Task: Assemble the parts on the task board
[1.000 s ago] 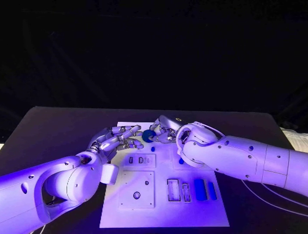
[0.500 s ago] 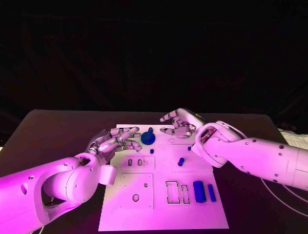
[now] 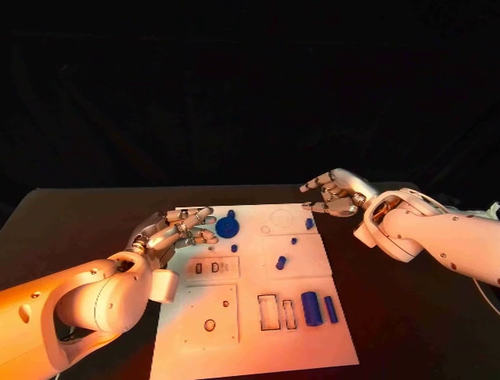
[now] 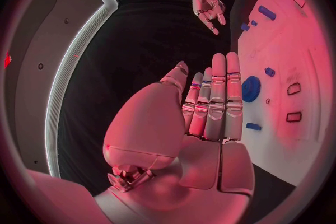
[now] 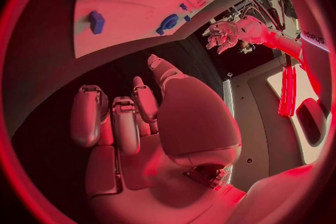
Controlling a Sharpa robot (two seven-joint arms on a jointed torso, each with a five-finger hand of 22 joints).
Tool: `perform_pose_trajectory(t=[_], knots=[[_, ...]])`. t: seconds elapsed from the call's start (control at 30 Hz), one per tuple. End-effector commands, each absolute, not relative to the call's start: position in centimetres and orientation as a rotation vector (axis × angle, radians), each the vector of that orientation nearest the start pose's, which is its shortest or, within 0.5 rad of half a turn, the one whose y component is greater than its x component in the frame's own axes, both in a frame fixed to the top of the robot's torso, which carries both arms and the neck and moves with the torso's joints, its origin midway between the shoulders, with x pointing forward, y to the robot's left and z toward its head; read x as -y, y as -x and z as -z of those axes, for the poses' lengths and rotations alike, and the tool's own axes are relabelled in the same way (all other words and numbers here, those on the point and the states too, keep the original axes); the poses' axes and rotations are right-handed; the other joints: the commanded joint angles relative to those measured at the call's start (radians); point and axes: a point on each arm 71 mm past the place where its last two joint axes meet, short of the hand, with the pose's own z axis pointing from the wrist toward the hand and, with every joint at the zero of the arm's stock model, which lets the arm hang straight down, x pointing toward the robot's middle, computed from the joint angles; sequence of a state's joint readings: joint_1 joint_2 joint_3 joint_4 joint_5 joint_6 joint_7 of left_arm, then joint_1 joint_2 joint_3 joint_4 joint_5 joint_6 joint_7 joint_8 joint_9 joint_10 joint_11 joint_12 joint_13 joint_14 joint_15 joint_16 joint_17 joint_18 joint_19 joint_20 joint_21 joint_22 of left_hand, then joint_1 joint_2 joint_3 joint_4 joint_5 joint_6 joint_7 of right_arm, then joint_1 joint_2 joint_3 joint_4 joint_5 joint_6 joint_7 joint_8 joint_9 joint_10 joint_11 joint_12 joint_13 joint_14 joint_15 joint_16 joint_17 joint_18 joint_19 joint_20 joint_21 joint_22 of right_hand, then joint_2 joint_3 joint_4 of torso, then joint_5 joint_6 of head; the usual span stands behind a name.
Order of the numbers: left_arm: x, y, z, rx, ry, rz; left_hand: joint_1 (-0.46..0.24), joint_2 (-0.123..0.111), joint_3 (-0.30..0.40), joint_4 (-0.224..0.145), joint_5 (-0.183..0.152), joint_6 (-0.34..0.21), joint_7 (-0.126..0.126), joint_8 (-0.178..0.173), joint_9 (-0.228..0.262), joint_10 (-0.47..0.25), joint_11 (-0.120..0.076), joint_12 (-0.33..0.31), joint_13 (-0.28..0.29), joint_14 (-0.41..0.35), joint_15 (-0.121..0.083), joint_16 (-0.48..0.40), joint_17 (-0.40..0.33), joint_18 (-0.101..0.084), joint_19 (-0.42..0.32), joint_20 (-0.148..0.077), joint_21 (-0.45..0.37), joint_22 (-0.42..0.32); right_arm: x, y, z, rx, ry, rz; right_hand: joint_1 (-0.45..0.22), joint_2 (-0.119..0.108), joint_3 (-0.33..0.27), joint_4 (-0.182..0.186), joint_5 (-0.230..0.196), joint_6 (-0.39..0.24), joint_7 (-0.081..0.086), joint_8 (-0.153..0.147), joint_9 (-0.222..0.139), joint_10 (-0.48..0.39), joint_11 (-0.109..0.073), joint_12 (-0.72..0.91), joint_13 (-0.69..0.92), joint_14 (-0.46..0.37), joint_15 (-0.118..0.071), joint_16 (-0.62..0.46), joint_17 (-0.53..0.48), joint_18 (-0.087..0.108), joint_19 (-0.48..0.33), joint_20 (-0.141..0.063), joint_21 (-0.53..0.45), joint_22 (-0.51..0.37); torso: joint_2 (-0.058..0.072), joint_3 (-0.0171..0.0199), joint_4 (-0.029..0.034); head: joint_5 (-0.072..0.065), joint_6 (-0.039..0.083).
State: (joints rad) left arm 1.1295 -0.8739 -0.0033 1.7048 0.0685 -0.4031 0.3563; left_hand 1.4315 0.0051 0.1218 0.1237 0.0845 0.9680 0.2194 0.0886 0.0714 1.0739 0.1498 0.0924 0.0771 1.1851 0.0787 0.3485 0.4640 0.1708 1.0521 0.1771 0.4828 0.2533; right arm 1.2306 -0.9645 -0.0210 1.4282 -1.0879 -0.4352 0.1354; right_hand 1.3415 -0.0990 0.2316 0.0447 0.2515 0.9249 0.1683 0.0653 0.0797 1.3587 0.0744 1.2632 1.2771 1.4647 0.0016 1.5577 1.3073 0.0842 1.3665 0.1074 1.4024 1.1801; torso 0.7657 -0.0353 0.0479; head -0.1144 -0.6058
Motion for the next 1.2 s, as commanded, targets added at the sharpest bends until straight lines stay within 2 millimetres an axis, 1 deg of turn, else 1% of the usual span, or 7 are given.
perform_pose_trajectory(t=[0.03,0.3,0.43,0.5,0.67,0.8,1.2], knots=[[-17.7,-45.0,18.7,-1.466,1.249,1.621,-0.009,-0.004,-0.005,-0.001,0.004,-0.006,-0.002,-0.001,0.001,-0.008,0.001,0.003,-0.001,-0.009,-0.001,0.006,0.001,0.007,-0.006,0.0,0.003,0.001,30.5,-50.6,16.2,-1.562,-0.218,-0.805,0.009,-0.001,-0.003,-0.006,-0.007,0.006,-0.002,0.006,0.001,0.007,0.002,0.007,0.005,0.102,0.0,0.004,0.246,-0.006,0.006,-0.001,0.005,0.005,-0.007,0.0063,-0.0053,-0.008,-0.001],[-17.9,-45.2,18.9,-1.464,1.246,1.614,-0.011,-0.004,-0.005,-0.001,0.005,-0.004,-0.002,0.0,0.001,-0.005,0.0,0.005,-0.001,-0.009,-0.001,0.006,0.003,0.007,-0.007,0.0,0.004,0.002,32.3,-50.6,17.7,-1.603,-0.231,-0.751,0.008,-0.006,-0.01,-0.009,-0.007,0.007,-0.002,0.006,0.001,0.017,0.002,0.02,0.016,0.102,0.0,0.004,0.245,-0.006,0.007,-0.001,0.005,0.005,-0.006,0.0136,-0.0048,-0.008,-0.005],[-17.9,-45.2,18.9,-1.464,1.246,1.614,-0.011,-0.004,-0.005,-0.001,0.005,-0.004,-0.002,0.001,0.001,-0.005,0.0,0.005,-0.001,-0.009,-0.001,0.007,0.003,0.007,-0.007,0.0,0.004,0.002,32.5,-50.7,18.4,-1.614,-0.231,-0.737,0.008,-0.007,-0.011,-0.01,-0.008,0.007,-0.002,0.006,0.001,0.019,0.002,0.022,0.018,0.102,0.0,0.004,0.245,-0.006,0.007,-0.001,0.005,0.004,-0.008,0.0138,-0.0056,-0.008,-0.007],[-17.8,-45.2,19.0,-1.464,1.246,1.614,-0.011,-0.004,-0.005,-0.001,0.005,-0.004,-0.002,0.001,0.001,-0.005,0.0,0.006,0.0,-0.009,-0.001,0.007,0.003,0.007,-0.008,0.0,0.004,0.002,32.5,-50.7,18.8,-1.621,-0.231,-0.732,0.008,-0.007,-0.012,-0.01,-0.008,0.007,-0.002,0.006,0.001,0.02,0.002,0.023,0.019,0.102,0.0,0.004,0.245,-0.006,0.007,-0.001,0.005,0.004,-0.007,0.0117,-0.005,-0.007,-0.007],[-17.8,-45.2,19.0,-1.465,1.246,1.615,-0.011,-0.004,-0.005,-0.001,0.005,-0.004,-0.002,0.001,0.001,-0.005,0.0,0.006,0.0,-0.009,-0.001,0.007,0.003,0.007,-0.008,0.0,0.004,0.002,32.0,-50.7,19.6,-1.634,-0.222,-0.729,0.009,-0.007,-0.012,-0.011,-0.008,0.007,-0.003,0.006,0.001,0.022,0.001,0.026,0.022,0.102,0.0,0.004,0.244,-0.006,0.007,-0.001,0.005,0.004,-0.006,0.0119,-0.005,-0.004,-0.009],[-17.8,-45.2,19.0,-1.466,1.245,1.617,-0.011,-0.004,-0.005,-0.001,0.005,-0.004,-0.002,0.001,0.001,-0.005,0.0,0.006,0.0,-0.009,-0.001,0.007,0.003,0.007,-0.008,0.0,0.004,0.002,31.6,-50.8,20.1,-1.642,-0.213,-0.727,0.012,-0.006,-0.012,-0.012,-0.008,0.008,-0.003,0.006,0.001,0.024,0.001,0.03,0.026,0.102,0.0,0.004,0.245,-0.006,0.007,-0.001,0.006,0.005,-0.007,0.0098,-0.0028,-0.005,-0.012],[-17.8,-45.2,19.0,-1.467,1.247,1.615,-0.01,-0.004,-0.004,-0.002,0.005,-0.003,-0.003,0.001,0.001,-0.004,0.0,0.006,0.0,-0.01,-0.001,0.007,0.004,0.007,-0.008,0.0,0.005,0.003,31.1,-51.0,20.9,-1.654,-0.211,-0.722,0.019,0.003,-0.012,-0.018,-0.008,0.014,-0.003,0.008,0.002,0.031,0.0,0.039,0.033,0.102,-0.001,0.005,0.247,-0.006,0.008,-0.002,0.006,0.006,-0.007,0.0101,-0.0052,0.0,-0.016]])
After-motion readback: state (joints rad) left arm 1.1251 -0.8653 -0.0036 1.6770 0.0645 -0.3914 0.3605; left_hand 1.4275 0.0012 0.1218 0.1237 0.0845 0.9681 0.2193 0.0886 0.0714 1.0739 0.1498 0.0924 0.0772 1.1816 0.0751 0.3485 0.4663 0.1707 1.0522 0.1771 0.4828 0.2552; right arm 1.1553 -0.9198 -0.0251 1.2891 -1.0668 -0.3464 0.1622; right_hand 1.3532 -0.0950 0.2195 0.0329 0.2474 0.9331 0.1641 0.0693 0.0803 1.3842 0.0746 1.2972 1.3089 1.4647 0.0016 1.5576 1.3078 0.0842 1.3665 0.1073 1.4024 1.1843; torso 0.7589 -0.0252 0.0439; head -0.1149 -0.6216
